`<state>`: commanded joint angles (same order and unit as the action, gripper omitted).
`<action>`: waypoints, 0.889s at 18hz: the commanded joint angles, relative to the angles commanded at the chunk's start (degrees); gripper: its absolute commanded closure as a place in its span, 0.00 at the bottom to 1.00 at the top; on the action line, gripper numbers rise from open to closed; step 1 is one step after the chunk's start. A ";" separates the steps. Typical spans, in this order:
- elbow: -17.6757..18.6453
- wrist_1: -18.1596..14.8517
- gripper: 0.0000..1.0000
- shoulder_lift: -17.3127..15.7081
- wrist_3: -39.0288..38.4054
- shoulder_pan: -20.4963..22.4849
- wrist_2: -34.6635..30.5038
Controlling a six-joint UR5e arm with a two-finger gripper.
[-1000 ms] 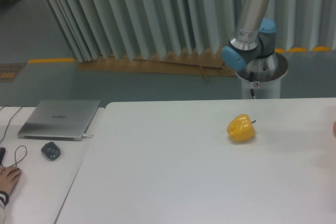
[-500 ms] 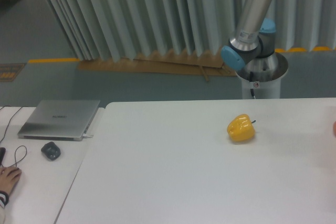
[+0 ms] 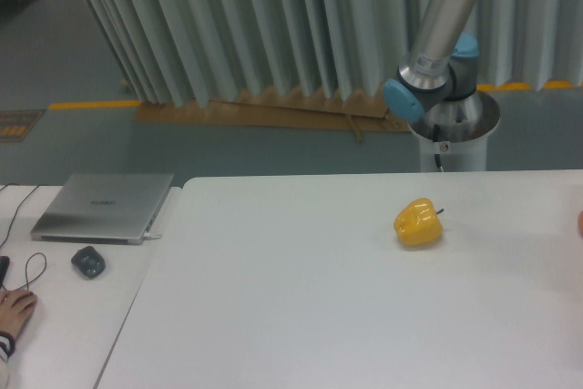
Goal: Place the red pepper on the table
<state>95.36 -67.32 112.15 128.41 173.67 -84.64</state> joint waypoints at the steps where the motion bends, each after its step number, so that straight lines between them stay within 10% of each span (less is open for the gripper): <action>1: -0.09 0.00 0.38 -0.09 0.35 0.18 0.00; 16: -3.86 -5.43 0.43 -3.95 -3.24 -2.10 0.00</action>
<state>91.51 -72.76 108.20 125.17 171.57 -84.64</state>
